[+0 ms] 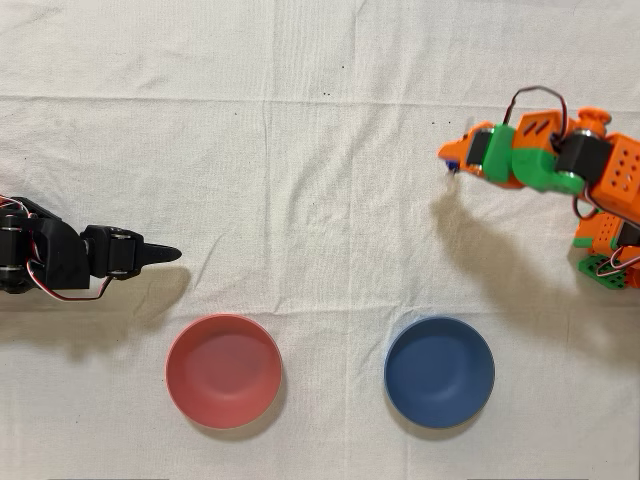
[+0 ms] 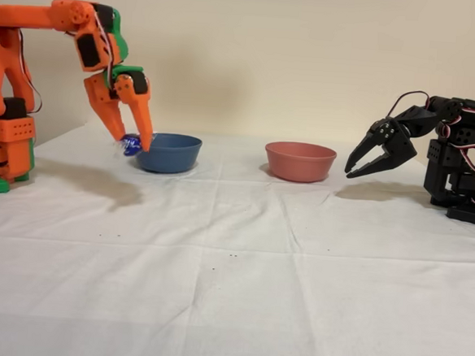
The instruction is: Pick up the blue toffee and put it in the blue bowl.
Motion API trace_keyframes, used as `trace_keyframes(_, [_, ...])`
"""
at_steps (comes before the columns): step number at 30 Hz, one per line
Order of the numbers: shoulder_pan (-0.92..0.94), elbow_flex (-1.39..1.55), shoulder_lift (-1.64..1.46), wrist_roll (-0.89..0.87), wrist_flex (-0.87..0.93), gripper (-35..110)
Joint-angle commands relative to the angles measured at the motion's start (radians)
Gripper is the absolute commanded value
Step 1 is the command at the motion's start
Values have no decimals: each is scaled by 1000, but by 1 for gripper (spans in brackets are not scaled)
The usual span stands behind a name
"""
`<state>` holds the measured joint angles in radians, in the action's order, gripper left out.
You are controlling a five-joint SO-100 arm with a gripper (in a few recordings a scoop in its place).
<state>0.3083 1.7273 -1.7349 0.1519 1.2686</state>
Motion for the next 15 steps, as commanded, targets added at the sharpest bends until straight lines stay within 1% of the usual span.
trace_keyframes(1, [-60, -61, -133, 12, 29, 12])
trace_keyframes(9, [-238, -38, -210, 21, 38, 10])
trace_keyframes(15, [-379, 17, -253, 61, 11, 10])
